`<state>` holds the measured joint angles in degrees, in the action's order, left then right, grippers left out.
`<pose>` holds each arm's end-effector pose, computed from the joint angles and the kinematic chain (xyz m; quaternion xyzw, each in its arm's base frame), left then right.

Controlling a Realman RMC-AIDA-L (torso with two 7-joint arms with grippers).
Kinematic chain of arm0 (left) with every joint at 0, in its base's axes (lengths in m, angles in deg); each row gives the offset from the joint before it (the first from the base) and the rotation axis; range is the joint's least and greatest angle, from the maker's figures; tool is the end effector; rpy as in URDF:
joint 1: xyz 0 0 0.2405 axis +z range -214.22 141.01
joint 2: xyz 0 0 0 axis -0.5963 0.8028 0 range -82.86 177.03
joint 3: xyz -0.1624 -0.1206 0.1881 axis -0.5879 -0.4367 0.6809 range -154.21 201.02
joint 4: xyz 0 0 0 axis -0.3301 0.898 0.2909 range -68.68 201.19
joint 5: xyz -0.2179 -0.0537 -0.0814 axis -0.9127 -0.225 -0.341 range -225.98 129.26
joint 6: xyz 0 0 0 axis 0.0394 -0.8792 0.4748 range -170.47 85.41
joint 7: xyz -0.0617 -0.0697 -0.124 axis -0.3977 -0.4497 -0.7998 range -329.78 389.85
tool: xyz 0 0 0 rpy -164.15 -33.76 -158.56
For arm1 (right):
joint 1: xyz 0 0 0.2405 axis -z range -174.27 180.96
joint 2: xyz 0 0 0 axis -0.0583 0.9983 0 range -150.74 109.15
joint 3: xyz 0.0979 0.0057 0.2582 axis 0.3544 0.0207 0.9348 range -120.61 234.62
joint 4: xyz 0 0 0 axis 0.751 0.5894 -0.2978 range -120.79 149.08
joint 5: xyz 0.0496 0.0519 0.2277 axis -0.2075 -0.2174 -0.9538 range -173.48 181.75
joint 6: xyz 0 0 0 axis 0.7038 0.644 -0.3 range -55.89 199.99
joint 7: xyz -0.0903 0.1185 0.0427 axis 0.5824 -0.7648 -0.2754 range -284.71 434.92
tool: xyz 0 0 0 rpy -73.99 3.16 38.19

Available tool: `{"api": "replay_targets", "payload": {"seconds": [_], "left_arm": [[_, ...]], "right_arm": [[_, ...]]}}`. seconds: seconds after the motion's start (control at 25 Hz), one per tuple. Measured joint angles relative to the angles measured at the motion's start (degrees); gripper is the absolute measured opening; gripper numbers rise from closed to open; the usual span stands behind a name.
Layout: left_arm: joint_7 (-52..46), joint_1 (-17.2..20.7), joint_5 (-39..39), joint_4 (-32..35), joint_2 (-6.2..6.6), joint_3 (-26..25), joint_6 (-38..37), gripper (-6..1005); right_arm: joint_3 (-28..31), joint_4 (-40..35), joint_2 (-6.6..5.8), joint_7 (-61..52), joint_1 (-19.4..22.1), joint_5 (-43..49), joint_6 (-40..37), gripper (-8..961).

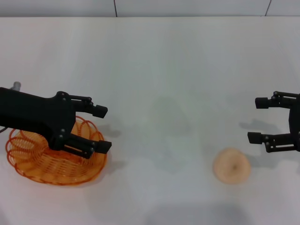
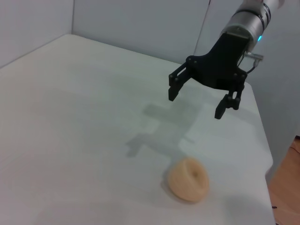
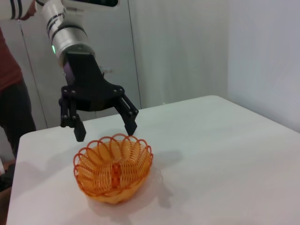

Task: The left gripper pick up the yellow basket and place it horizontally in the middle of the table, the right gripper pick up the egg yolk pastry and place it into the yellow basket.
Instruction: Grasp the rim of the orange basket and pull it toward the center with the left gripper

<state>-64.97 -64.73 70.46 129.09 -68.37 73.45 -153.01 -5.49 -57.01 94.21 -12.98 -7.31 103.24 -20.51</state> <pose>-0.2455 0.3388 0.0473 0.9833 0.1386 0.1179 0.0048 0.2698 0.3135 0.0479 -0.9654 0.1120 0.1874 0.1426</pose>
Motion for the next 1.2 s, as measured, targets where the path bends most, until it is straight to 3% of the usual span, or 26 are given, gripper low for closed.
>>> {"api": "replay_targets", "payload": {"seconds": [0.84, 1.2], "left_arm": [[0.00, -0.36, -0.02, 0.00, -0.02, -0.21, 0.00, 852], [-0.40, -0.18, 0.06, 0.34, 0.77, -1.54, -0.06, 837]], "right_arm": [[-0.64, 1.28, -0.05, -0.09, -1.89, 0.40, 0.25, 859], [-0.88, 3.17, 0.01, -0.08, -4.01, 0.39, 0.38, 859]]}}
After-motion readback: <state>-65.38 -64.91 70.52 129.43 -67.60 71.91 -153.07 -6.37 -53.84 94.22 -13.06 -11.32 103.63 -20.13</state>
